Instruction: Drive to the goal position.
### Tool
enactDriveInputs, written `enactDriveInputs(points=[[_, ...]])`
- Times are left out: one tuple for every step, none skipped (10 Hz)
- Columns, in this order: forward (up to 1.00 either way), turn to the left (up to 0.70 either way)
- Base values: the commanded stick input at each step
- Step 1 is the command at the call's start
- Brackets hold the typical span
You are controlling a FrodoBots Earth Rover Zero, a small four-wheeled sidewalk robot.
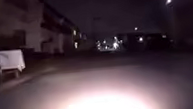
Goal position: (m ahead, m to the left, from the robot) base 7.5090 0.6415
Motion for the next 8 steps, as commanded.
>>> enactDriveInputs(points=[[1.0,0.0],[1.0,0.0],[1.0,0.0],[1.0,0.0],[1.0,0.0],[1.0,-0.07],[1.0,-0.17],[1.0,-0.27]])
